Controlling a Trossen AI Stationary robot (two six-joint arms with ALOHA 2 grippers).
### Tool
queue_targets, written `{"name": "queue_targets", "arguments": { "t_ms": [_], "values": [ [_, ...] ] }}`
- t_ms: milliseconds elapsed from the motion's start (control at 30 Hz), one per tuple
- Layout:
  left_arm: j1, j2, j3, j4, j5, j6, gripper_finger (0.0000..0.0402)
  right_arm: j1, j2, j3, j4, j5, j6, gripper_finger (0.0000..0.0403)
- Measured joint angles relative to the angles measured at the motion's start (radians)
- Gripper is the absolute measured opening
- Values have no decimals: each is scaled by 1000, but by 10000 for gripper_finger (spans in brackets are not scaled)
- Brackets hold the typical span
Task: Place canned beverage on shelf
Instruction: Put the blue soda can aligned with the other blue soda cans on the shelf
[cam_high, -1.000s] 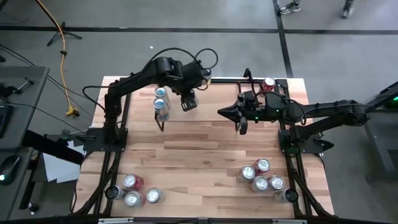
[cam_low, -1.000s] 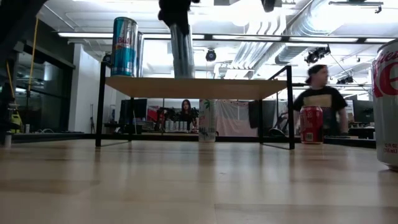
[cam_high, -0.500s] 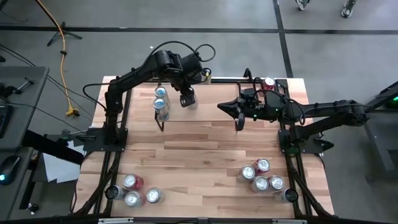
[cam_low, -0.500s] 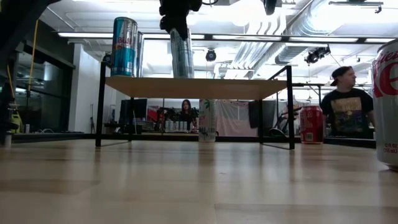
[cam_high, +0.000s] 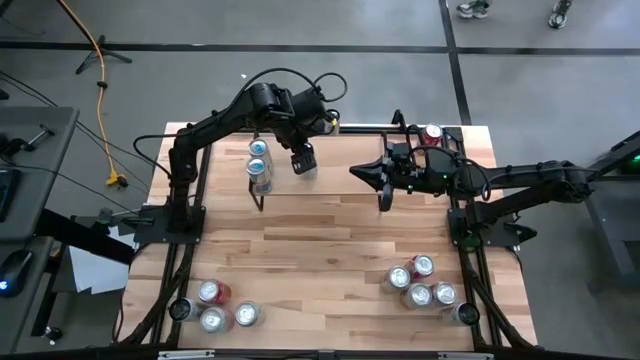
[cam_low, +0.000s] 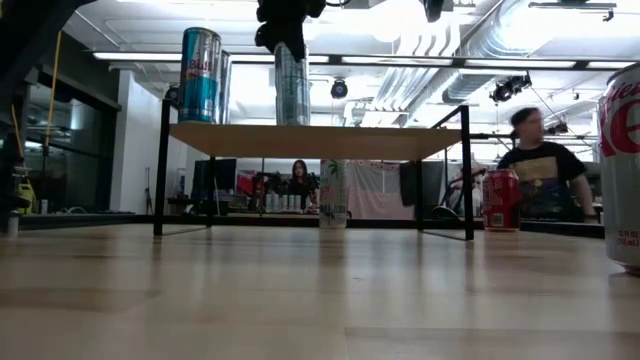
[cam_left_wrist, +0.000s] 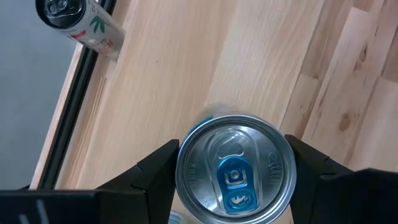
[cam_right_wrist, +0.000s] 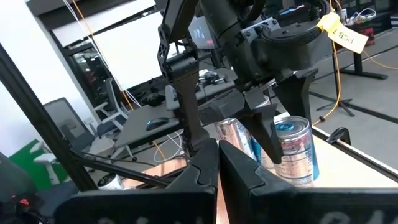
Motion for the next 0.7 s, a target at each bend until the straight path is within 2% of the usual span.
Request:
{"name": "queue_targets", "arguments": {
  "t_ms": [300, 533, 700],
  "values": [
    [1, 0, 0, 0, 0, -19, 206, 0, 0, 0, 0, 0, -3, 0],
    [1, -2, 1, 2, -27, -18, 248, 0, 0, 0, 0, 0, -3, 0],
    [3, -2, 9, 0, -69, 39, 281, 0, 0, 0, 0, 0, 1, 0]
  ]
}}
